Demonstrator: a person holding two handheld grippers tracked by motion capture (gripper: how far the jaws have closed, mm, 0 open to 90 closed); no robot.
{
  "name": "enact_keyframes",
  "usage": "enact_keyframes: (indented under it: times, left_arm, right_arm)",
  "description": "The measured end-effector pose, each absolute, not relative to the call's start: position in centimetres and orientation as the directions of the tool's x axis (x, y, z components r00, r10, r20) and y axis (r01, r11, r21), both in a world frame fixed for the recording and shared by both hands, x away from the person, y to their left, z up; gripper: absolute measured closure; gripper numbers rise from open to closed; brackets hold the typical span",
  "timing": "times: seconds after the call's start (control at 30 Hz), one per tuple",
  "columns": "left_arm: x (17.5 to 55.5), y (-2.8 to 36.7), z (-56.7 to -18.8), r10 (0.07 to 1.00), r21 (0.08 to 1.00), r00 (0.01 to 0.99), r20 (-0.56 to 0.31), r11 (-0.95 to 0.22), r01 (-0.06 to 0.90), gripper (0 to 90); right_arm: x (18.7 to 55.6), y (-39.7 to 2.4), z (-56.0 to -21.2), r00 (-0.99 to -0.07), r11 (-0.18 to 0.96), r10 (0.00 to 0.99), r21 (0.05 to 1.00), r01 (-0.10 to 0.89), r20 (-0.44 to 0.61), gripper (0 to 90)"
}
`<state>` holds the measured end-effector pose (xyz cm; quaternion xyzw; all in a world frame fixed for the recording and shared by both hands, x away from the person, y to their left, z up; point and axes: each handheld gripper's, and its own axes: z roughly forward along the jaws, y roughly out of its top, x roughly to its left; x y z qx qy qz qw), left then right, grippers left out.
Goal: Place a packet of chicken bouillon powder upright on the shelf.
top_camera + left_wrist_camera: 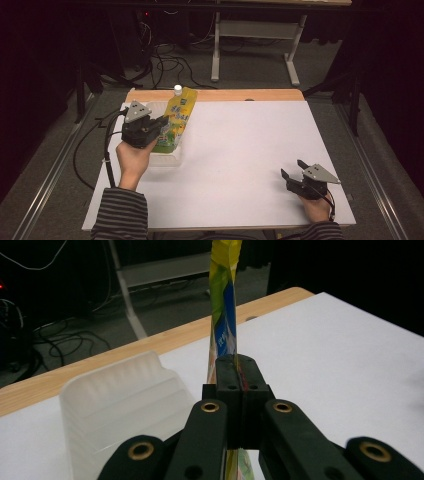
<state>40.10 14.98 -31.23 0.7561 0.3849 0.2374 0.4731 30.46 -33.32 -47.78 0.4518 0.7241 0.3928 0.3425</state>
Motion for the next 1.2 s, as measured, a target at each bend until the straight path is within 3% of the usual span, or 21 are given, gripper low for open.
enact_keyframes:
  times: [0.57, 1.2]
  left_arm:
    - [43.2, 14.3, -33.6, 0.81, 0.883, 0.586, 0.012, -0.284, 0.374, 90.0]
    - [43.1, 16.9, -35.6, 0.838, 0.816, 0.545, -0.02, -0.301, 0.493, 84.5]
  right_arm:
    - [30.4, -33.3, -47.8, -0.354, 0.28, 0.925, 0.879, 0.385, -0.139, 30.8]
    - [30.5, -33.2, -47.8, -0.355, 0.287, 0.924, 0.875, 0.39, -0.144, 30.9]
